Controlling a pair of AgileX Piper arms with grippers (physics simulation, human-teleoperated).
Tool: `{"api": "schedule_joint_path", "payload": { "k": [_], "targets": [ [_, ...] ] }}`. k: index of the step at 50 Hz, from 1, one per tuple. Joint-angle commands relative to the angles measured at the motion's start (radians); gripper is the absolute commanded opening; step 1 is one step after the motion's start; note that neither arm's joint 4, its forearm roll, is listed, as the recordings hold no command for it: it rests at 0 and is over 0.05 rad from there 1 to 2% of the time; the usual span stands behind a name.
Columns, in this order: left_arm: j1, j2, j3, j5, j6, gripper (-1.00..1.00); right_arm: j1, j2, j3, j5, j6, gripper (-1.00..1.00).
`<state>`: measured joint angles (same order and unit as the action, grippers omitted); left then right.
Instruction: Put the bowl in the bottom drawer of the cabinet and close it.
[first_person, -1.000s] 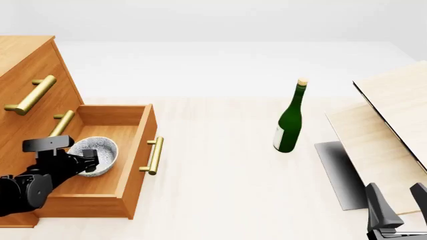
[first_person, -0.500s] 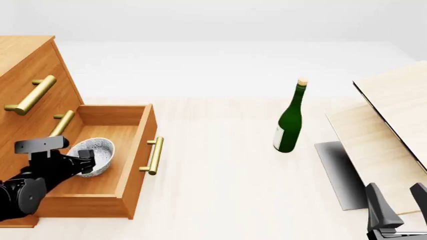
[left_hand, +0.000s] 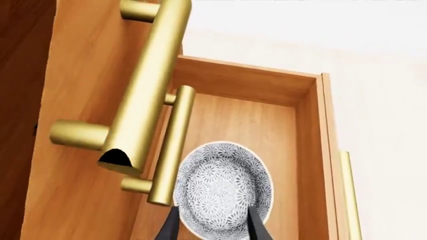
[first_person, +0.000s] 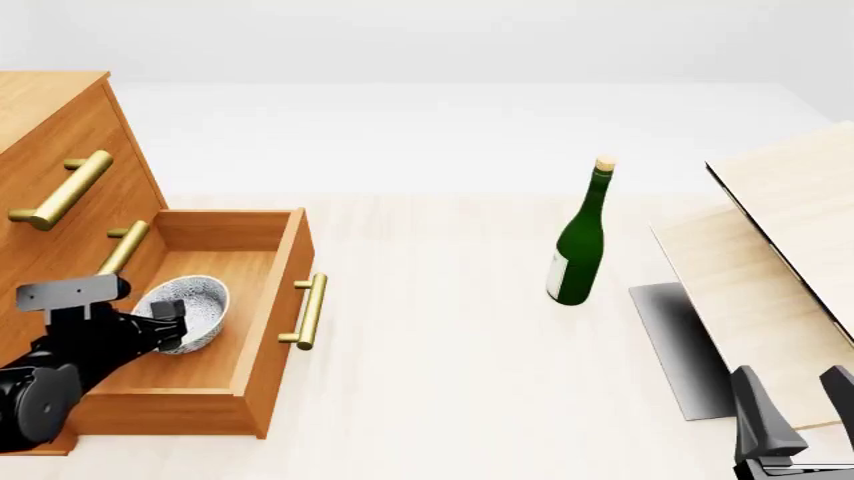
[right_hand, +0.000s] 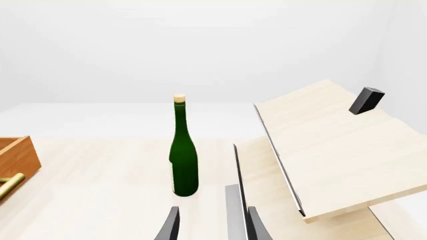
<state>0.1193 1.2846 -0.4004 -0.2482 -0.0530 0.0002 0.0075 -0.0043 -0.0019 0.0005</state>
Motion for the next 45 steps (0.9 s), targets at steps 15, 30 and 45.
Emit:
{"api": "schedule_joint_path", "payload": {
  "k": [15, 30, 45],
  "targets": [
    [-0.057, -0.094, 0.007, 0.059, -0.022, 1.00, 0.000, 0.000, 0.000, 0.000, 0.000, 1.00],
    [-0.125, -0.108, 0.004, 0.069, -0.045, 1.00, 0.000, 0.000, 0.000, 0.000, 0.000, 1.00],
    [-0.189, -0.124, 0.002, 0.077, -0.065, 1.00, 0.000, 0.000, 0.000, 0.000, 0.000, 1.00]
  ]
}}
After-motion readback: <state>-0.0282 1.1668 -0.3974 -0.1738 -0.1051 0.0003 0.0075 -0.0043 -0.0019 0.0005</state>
